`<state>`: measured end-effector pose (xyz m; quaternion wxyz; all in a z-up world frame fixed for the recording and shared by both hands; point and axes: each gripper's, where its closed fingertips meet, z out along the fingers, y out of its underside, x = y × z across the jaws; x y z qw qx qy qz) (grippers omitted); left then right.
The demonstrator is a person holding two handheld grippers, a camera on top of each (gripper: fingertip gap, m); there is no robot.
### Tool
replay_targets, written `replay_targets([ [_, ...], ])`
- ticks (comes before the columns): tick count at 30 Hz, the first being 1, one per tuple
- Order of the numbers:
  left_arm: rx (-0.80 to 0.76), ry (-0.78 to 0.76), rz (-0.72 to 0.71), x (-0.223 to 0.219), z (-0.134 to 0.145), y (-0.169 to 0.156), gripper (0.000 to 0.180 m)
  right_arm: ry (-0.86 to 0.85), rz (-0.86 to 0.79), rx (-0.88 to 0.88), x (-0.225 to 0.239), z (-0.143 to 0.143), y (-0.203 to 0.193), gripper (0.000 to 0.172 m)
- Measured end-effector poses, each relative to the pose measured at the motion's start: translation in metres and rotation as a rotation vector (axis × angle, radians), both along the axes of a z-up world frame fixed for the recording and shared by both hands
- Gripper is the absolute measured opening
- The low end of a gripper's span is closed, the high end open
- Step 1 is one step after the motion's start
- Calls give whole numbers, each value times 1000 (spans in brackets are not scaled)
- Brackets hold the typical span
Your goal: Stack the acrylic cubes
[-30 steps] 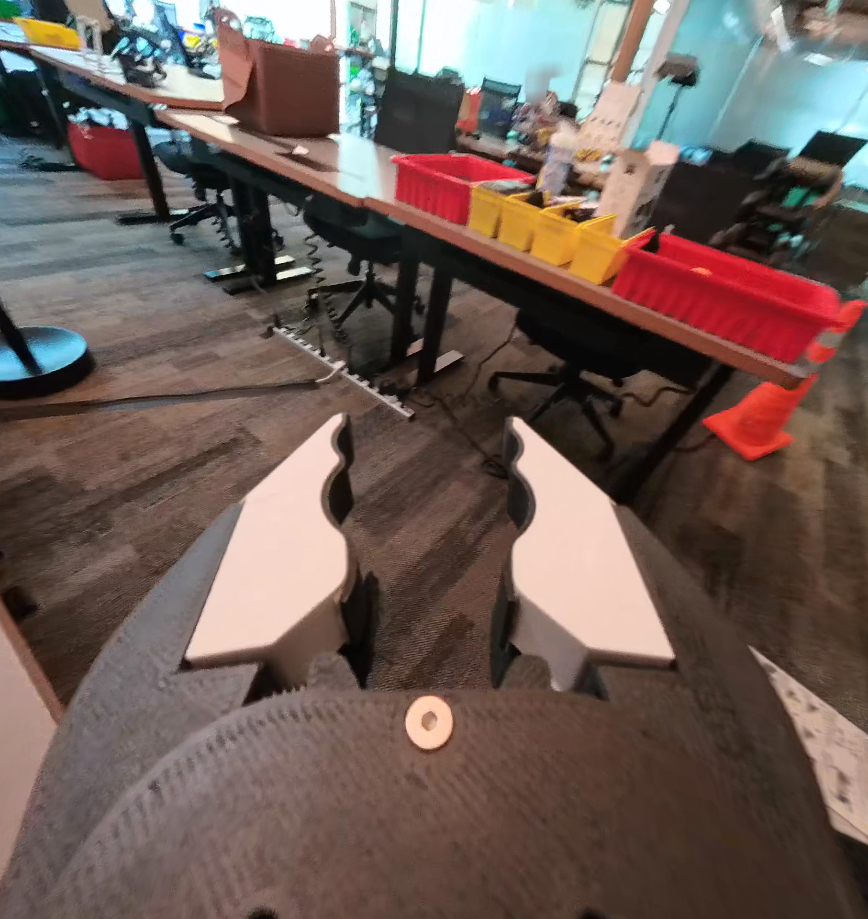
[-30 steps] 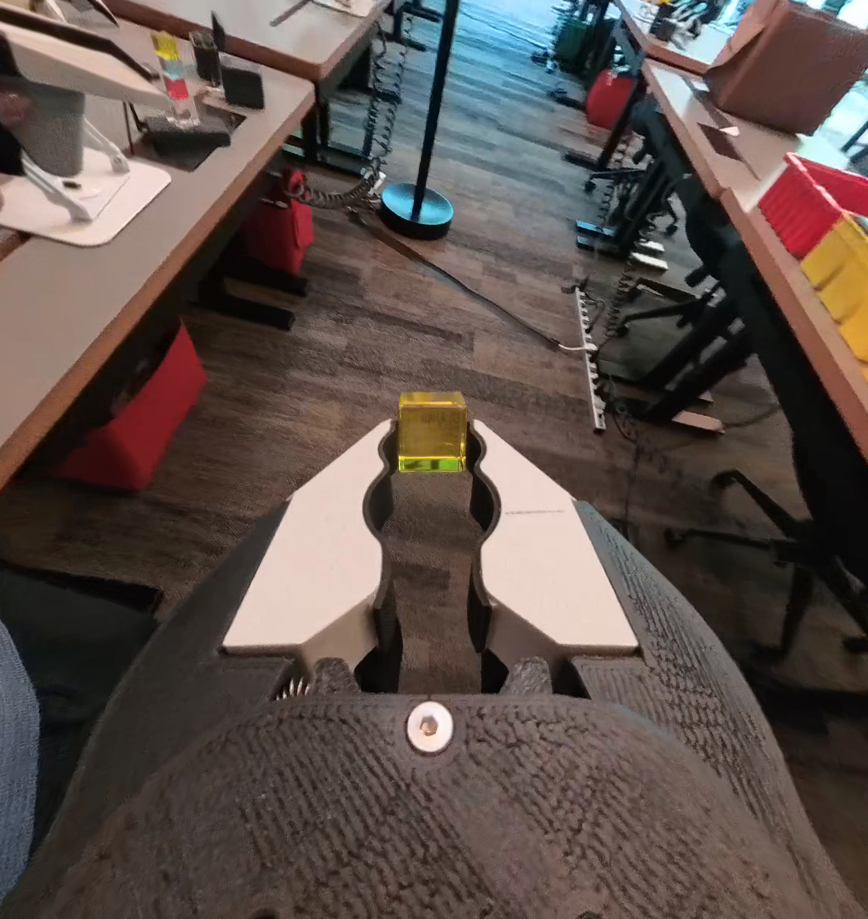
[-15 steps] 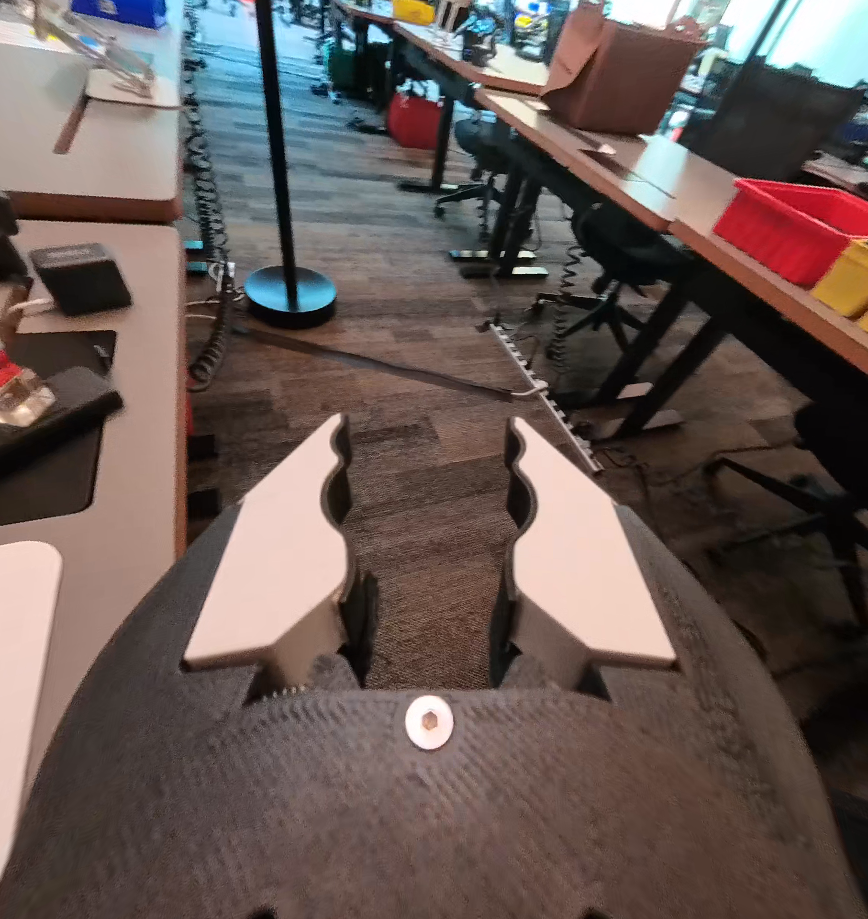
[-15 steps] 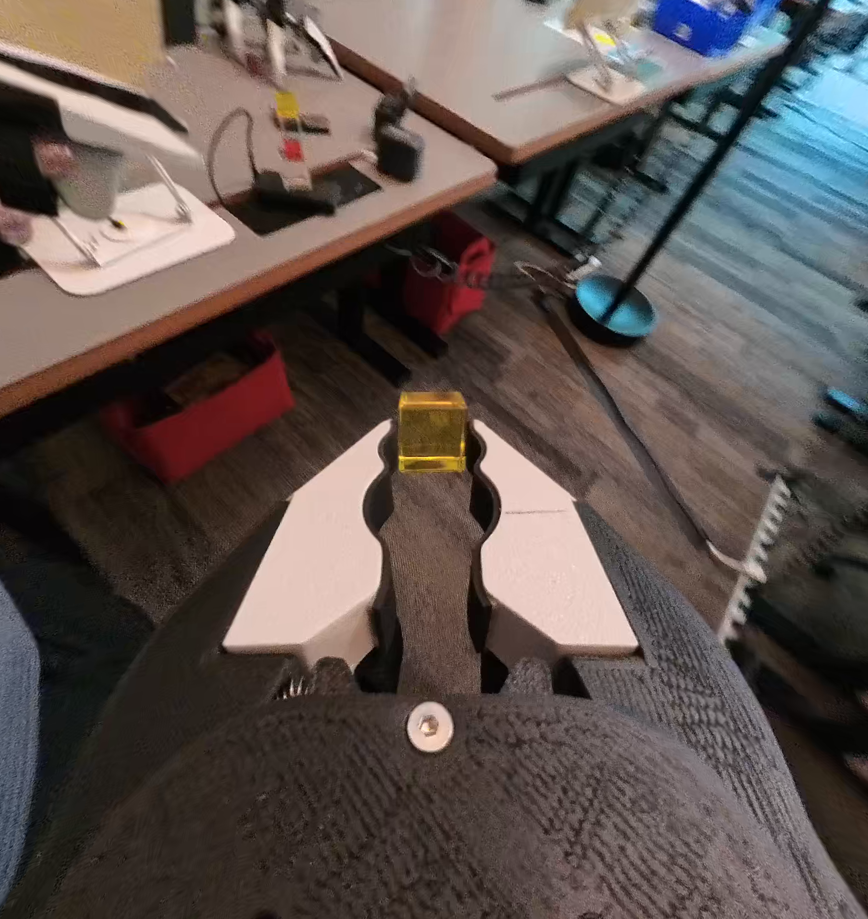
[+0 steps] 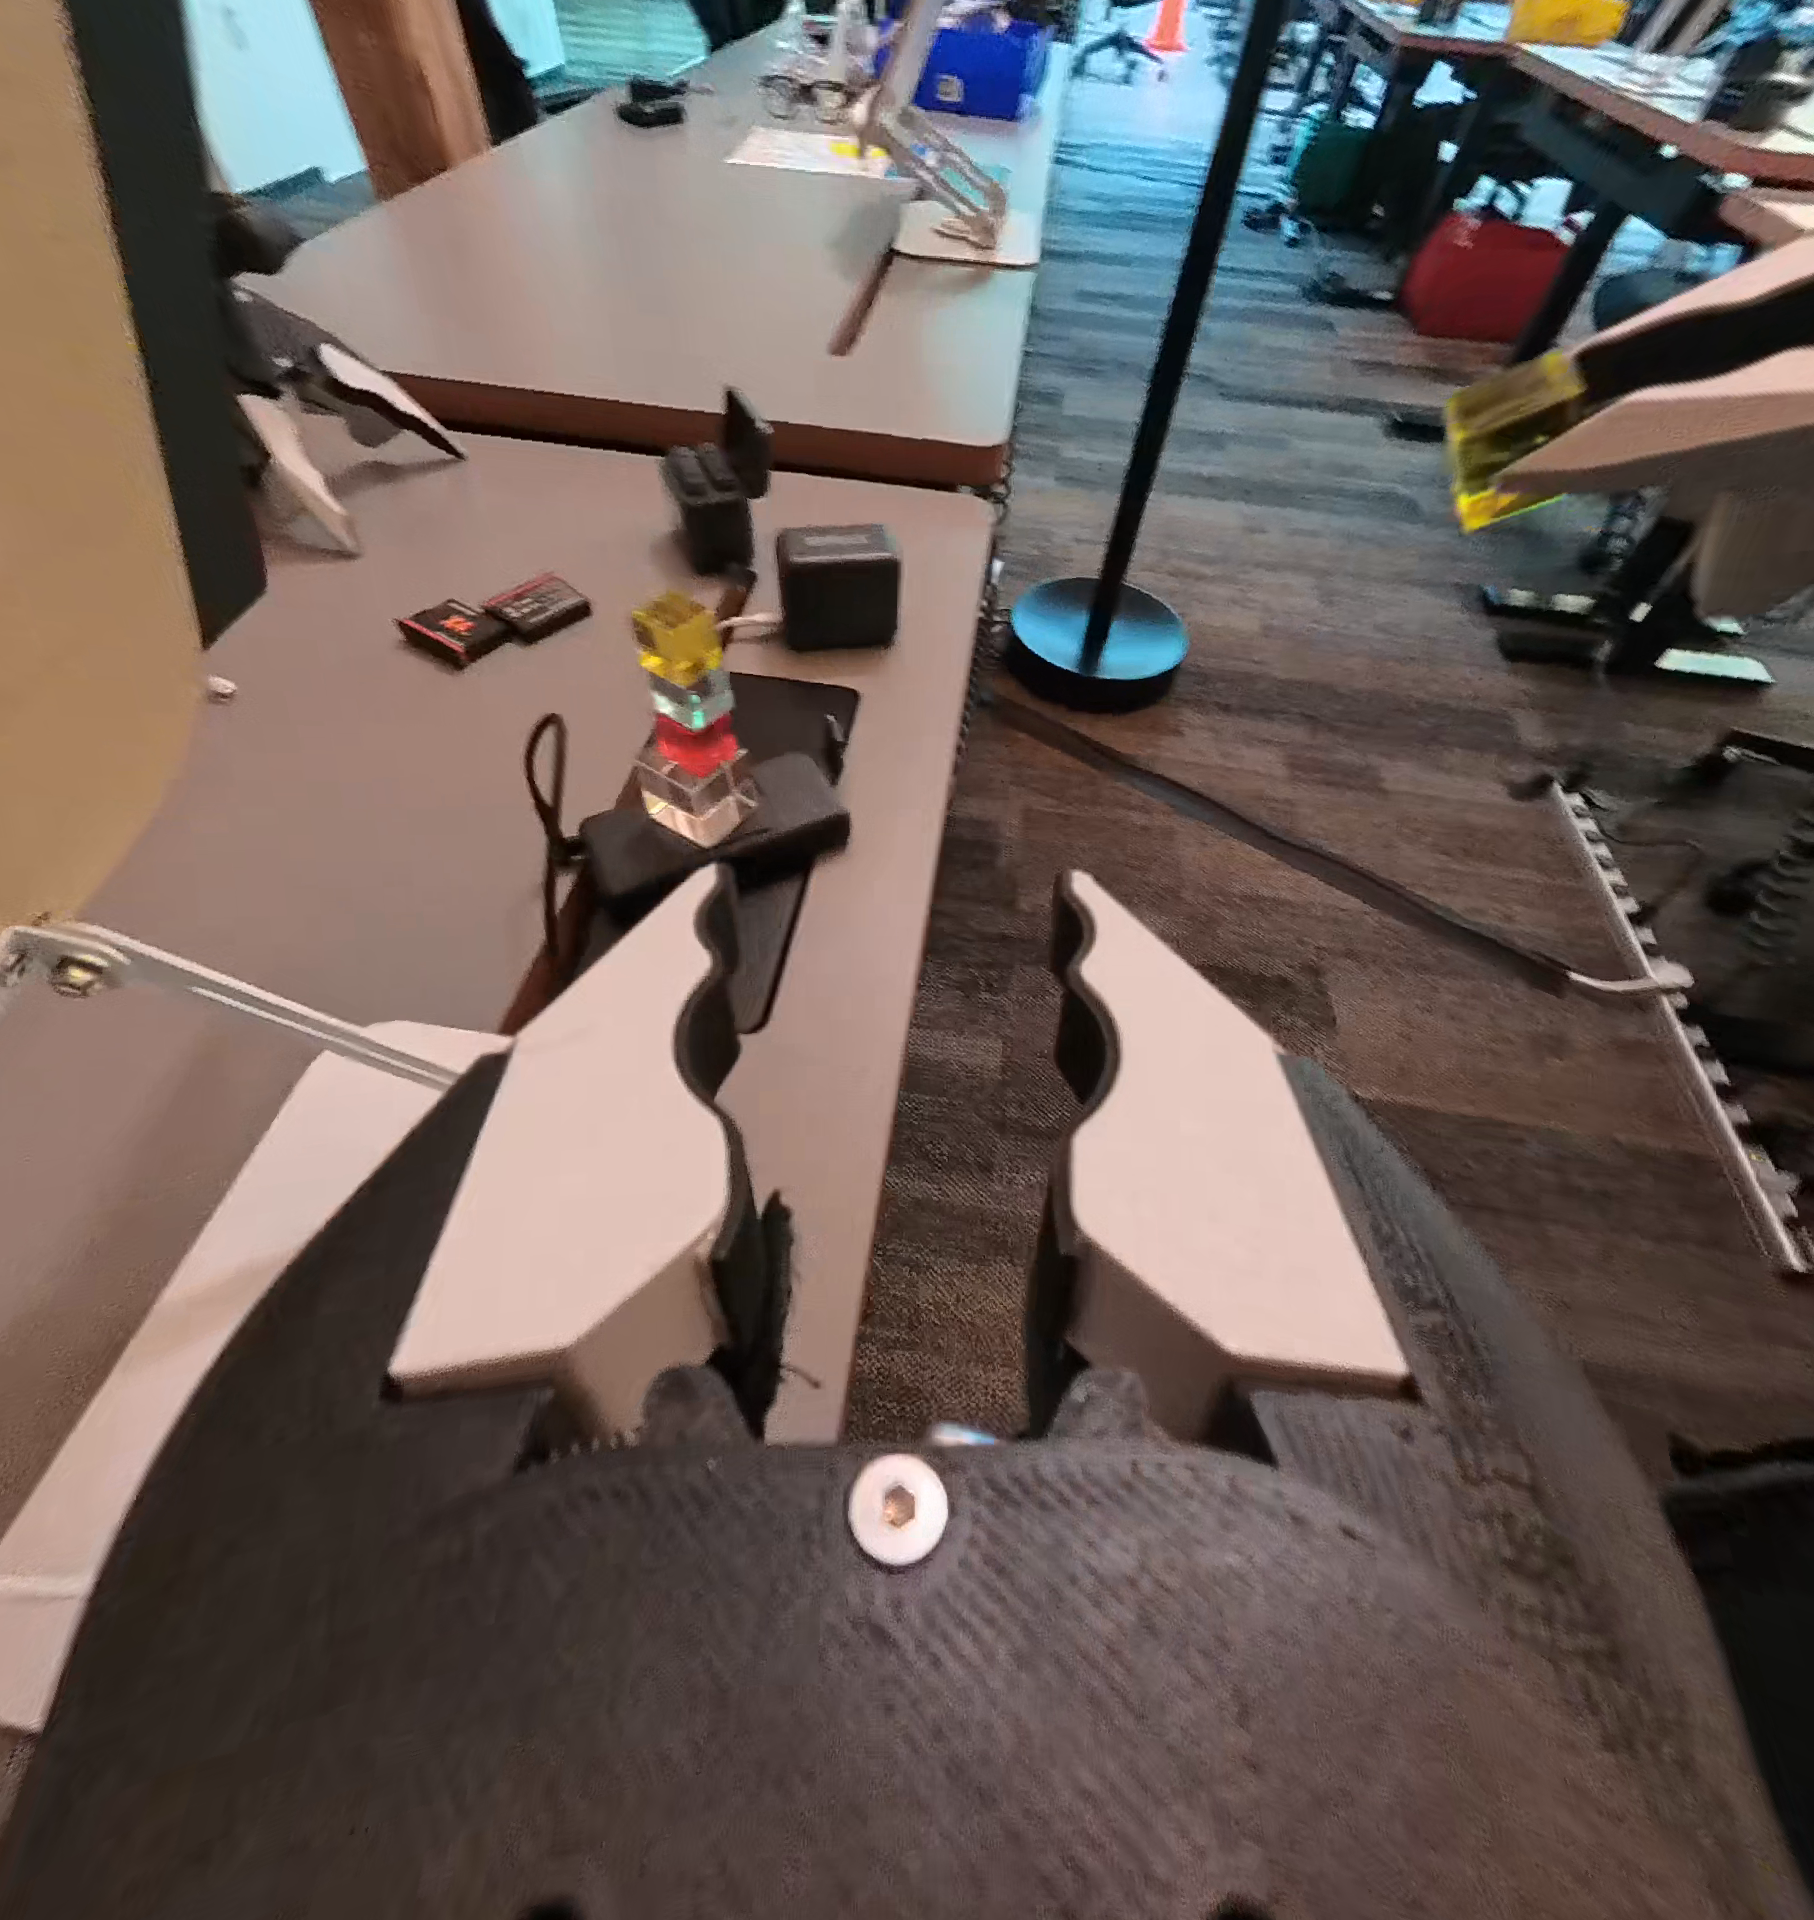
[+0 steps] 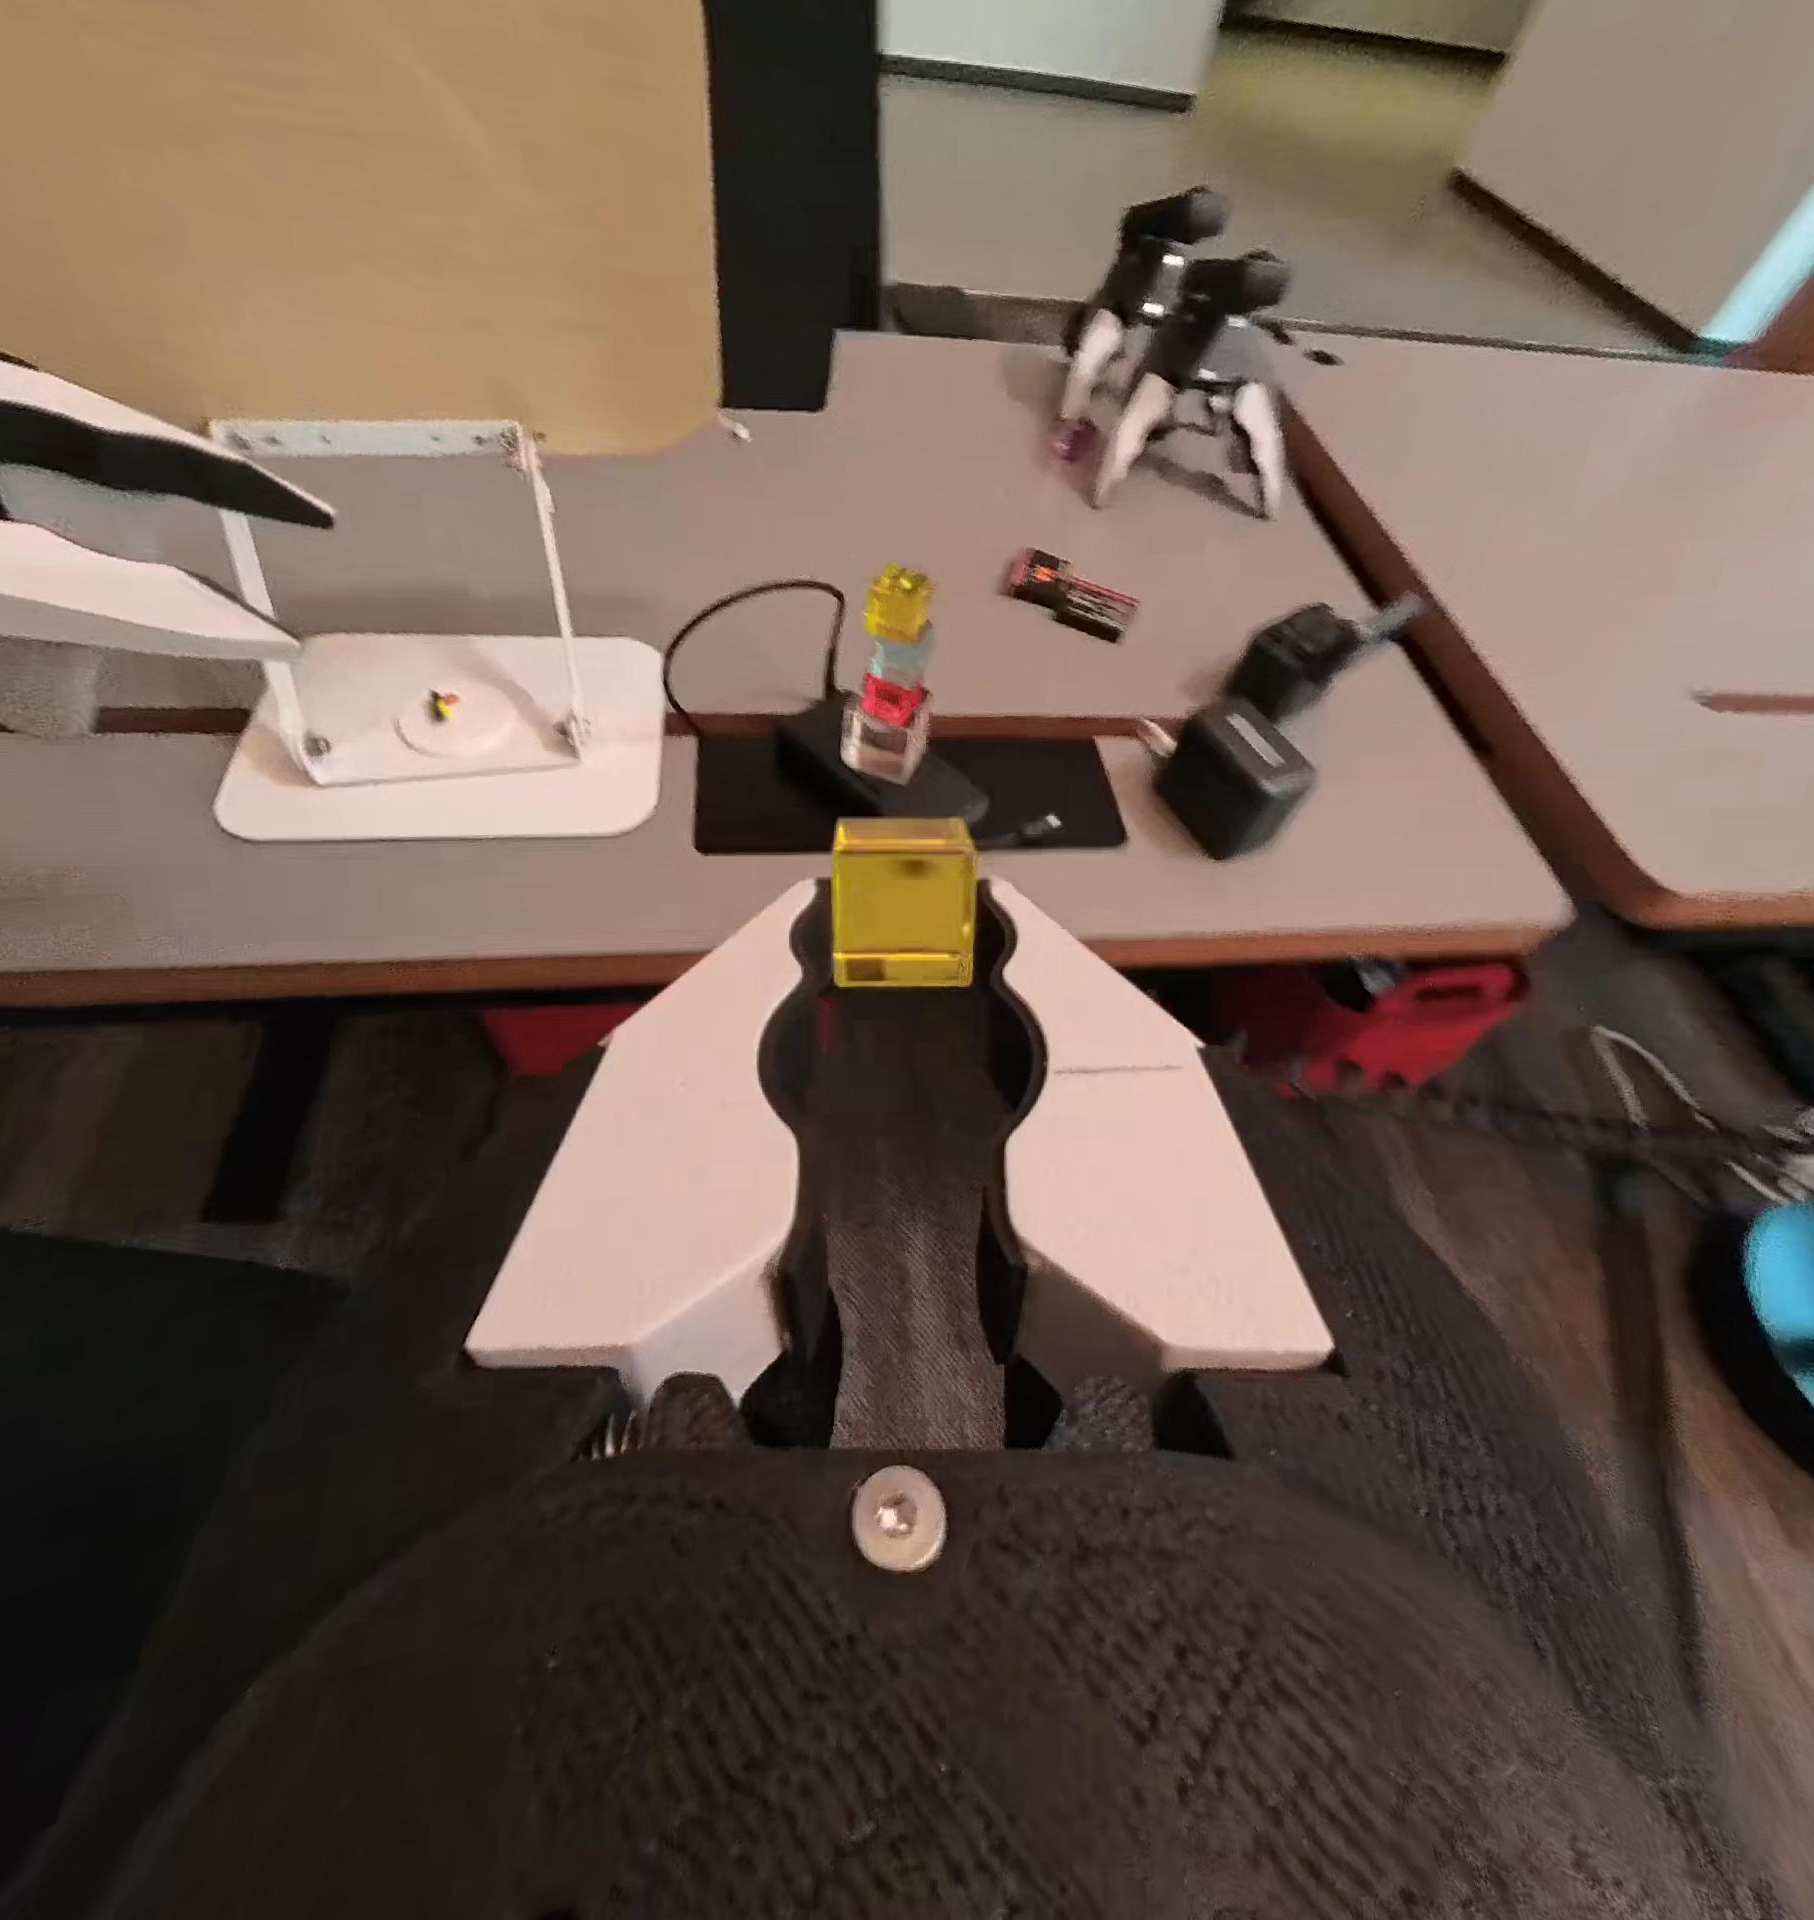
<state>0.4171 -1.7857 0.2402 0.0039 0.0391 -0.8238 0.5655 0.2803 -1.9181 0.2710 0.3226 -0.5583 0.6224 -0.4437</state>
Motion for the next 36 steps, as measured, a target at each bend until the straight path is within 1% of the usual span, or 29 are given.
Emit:
replay_targets([
  [2,-14,28,33,14,0,-16,60,-14,102,28,39,-4,-12,26],
  [5,0,18,50,27,-3,-38,60,97,194,-14,80,-30,-45,26],
  [10,51,10,89,36,-7,-59,60,382,210,25,118,-103,-110,25],
  [12,65,18,138,39,-10,-61,59,502,264,35,129,-137,-129,25],
  [15,79,35,230,43,-20,-62,59,631,371,27,143,-182,-148,25],
  [17,103,34,299,45,-27,-62,59,704,436,11,146,-204,-158,25],
  [19,122,27,351,42,-31,-61,59,752,491,-2,146,-216,-163,26],
  [22,136,25,412,36,-35,-63,58,776,555,-19,147,-224,-168,26],
  [24,145,33,456,35,-39,-65,58,757,580,-6,149,-226,-169,26],
  [26,139,53,504,35,-42,-69,59,711,596,32,152,-225,-166,35],
  [27,132,61,529,36,-42,-71,59,694,605,50,152,-226,-165,36],
  [29,118,68,578,37,-41,-75,59,669,629,61,152,-227,-164,30],
  [31,104,77,616,36,-39,-78,59,661,652,51,152,-225,-164,28],
  [33,90,83,643,35,-37,-80,59,611,682,68,160,-209,-158,27],
  [34,87,79,655,35,-36,-80,58,563,700,102,168,-193,-152,27],
  [36,85,71,686,36,-34,-77,58,458,749,182,188,-152,-135,27],
])
